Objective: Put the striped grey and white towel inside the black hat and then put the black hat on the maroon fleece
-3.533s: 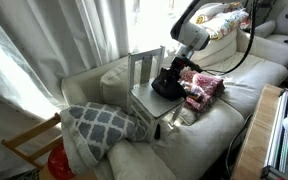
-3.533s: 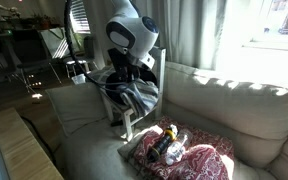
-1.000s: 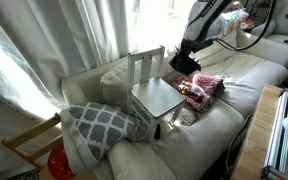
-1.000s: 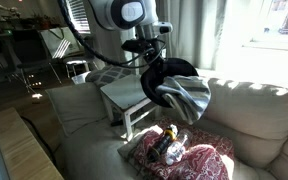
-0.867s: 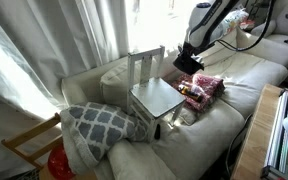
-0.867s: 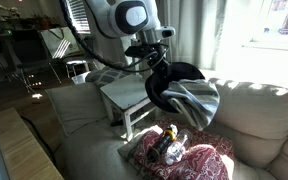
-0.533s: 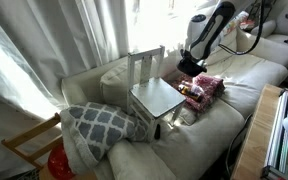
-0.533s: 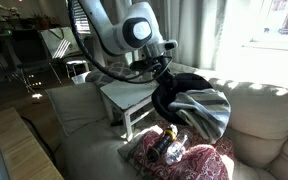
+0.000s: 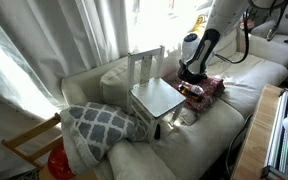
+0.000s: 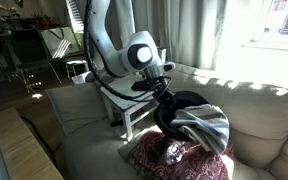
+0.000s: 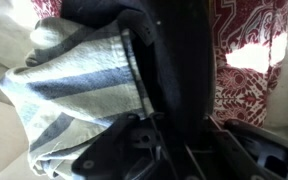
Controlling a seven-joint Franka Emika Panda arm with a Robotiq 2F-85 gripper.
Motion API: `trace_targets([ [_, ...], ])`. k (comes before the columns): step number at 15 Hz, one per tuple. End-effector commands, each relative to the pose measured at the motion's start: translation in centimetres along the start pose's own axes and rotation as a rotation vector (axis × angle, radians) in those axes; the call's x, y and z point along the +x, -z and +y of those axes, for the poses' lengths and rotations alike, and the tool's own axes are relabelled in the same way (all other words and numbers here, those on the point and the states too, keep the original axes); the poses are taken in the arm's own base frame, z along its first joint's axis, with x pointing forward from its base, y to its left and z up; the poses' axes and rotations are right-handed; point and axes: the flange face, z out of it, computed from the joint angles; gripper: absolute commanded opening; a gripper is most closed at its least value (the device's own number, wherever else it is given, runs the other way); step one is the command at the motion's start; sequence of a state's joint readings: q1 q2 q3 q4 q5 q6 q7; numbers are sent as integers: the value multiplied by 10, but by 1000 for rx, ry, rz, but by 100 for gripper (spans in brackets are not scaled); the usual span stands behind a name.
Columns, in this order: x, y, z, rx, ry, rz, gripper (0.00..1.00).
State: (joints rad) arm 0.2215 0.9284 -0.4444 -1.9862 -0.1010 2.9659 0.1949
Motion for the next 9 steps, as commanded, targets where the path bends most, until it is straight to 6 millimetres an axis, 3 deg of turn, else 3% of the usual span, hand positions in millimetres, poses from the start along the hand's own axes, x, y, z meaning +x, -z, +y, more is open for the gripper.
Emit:
trace_targets([
  [1, -3, -35, -20, -63, 44, -17, 2],
  [6, -9, -67, -34, -118, 62, -34, 2],
  [7, -9, -69, -35, -126, 61, -30, 23],
  [9, -7, -66, -35, -115, 59, -35, 40],
])
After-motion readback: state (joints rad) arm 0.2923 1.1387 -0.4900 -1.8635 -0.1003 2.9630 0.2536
